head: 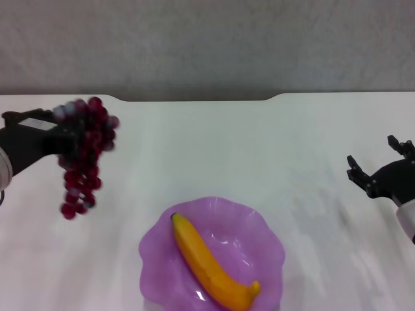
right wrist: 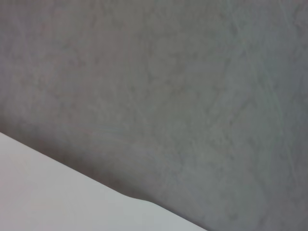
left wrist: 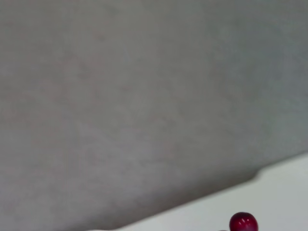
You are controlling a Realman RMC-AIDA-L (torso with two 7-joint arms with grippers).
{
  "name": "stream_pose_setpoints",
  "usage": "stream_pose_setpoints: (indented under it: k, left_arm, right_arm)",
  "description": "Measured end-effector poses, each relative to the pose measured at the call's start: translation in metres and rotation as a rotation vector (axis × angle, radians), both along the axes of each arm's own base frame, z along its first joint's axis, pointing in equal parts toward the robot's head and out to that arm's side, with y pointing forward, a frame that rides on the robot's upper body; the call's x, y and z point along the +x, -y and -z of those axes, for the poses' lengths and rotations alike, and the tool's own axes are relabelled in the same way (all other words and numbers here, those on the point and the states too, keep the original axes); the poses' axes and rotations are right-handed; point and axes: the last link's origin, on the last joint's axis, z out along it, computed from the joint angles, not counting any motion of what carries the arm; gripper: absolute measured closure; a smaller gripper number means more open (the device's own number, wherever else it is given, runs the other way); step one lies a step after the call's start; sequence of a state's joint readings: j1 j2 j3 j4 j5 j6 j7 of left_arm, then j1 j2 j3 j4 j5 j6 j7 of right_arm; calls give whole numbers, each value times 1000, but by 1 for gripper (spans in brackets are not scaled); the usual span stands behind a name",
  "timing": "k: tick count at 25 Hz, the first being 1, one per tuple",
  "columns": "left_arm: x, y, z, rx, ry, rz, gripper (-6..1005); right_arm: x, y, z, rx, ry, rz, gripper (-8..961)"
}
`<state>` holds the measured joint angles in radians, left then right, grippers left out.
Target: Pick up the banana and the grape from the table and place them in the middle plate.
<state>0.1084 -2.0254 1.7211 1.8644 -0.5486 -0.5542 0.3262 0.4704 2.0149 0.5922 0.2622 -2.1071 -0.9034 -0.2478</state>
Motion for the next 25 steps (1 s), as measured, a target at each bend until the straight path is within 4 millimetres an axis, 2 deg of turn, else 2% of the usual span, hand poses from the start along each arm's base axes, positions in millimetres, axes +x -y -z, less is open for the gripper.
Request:
stream_pose_setpoints:
  k: [6, 10, 13, 18, 25]
  left_arm:
    - [22, 18, -6, -220, -32, 65, 736]
    - [33, 21, -2, -386, -110, 72, 738]
    - [42, 19, 9, -472, -184, 62, 739]
    - [62, 22, 37, -594, -293, 92, 740]
    - [91, 30, 54, -661, -331, 175, 741]
  right_arm:
    - [0, -1, 0, -4, 8, -4, 72]
    - [-2, -2, 3, -21, 14, -1, 72]
    - [-2, -3, 4, -23, 15, -2, 72]
    - [-2, -4, 2, -19, 15, 0, 72]
    - [2, -1, 2, -17, 17, 13, 71]
